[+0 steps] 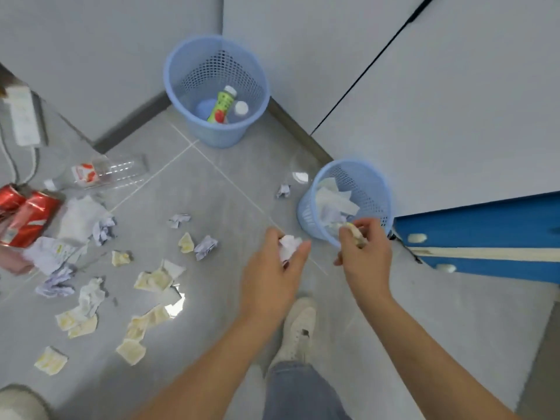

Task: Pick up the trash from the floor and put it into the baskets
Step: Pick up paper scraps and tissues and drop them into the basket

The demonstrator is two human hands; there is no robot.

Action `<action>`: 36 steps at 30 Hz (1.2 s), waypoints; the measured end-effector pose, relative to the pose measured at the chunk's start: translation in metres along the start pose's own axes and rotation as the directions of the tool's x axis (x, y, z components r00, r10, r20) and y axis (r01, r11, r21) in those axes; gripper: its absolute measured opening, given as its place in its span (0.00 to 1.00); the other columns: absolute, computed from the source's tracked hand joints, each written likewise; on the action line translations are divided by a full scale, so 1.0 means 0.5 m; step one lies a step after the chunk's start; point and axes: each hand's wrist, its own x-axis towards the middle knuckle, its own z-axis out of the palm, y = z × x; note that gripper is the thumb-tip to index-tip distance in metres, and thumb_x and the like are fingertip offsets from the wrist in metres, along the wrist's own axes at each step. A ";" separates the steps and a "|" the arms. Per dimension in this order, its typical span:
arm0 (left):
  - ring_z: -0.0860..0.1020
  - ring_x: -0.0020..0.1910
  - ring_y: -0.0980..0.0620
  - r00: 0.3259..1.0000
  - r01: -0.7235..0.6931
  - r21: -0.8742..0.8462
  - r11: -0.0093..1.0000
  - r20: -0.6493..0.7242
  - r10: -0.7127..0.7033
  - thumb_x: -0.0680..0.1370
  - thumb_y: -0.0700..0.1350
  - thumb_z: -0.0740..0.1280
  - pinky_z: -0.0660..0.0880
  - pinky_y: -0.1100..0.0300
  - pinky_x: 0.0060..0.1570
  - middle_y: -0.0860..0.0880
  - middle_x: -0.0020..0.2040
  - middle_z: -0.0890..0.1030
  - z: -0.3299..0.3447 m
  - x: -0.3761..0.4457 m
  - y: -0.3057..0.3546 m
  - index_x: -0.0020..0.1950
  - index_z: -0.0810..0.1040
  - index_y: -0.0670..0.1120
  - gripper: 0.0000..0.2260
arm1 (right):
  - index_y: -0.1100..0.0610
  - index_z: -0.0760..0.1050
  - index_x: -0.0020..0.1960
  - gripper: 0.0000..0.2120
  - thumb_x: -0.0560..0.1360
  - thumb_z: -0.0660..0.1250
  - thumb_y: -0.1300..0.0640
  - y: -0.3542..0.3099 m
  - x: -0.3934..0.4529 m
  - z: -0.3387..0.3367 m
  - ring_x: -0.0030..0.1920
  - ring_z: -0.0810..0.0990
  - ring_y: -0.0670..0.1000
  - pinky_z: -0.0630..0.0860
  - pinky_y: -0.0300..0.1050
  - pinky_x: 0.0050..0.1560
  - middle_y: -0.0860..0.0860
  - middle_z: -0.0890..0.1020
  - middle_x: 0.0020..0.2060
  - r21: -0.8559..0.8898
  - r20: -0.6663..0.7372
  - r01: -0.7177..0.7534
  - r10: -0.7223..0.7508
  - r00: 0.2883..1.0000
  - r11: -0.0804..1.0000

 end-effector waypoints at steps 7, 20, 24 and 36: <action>0.77 0.64 0.38 0.989 0.019 0.217 0.976 0.142 -0.051 0.81 0.62 0.60 0.73 0.48 0.56 0.42 0.67 0.77 0.281 0.246 0.141 0.75 0.63 0.49 0.27 | 0.56 0.79 0.60 0.18 0.72 0.78 0.56 0.098 0.317 -0.108 0.45 0.85 0.58 0.85 0.52 0.41 0.56 0.82 0.53 -0.195 0.142 -0.105 0.134 0.981 0.975; 0.75 0.59 0.42 0.898 0.387 0.348 0.854 -0.350 -0.265 0.79 0.58 0.64 0.74 0.50 0.45 0.48 0.63 0.73 0.002 0.060 -0.216 0.73 0.65 0.56 0.23 | 0.53 0.75 0.62 0.19 0.71 0.69 0.60 0.023 0.206 0.245 0.61 0.73 0.60 0.72 0.52 0.60 0.55 0.70 0.64 -0.277 0.739 0.677 -0.299 0.604 0.682; 0.69 0.64 0.39 0.767 0.616 0.351 0.705 -0.469 -0.437 0.77 0.61 0.66 0.69 0.50 0.43 0.45 0.67 0.68 -0.093 0.026 -0.446 0.75 0.63 0.57 0.28 | 0.50 0.69 0.70 0.31 0.67 0.65 0.46 0.120 0.306 0.458 0.76 0.61 0.68 0.61 0.63 0.74 0.63 0.63 0.74 -0.577 0.661 0.581 -0.089 0.745 0.575; 0.73 0.59 0.36 0.697 0.671 0.201 0.713 -0.499 -0.515 0.76 0.52 0.72 0.78 0.42 0.49 0.43 0.63 0.66 -0.106 -0.112 -0.853 0.69 0.69 0.55 0.24 | 0.68 0.71 0.58 0.17 0.78 0.61 0.55 0.331 0.308 0.566 0.57 0.74 0.75 0.72 0.68 0.63 0.71 0.70 0.59 -0.674 0.575 0.595 -0.196 0.794 0.438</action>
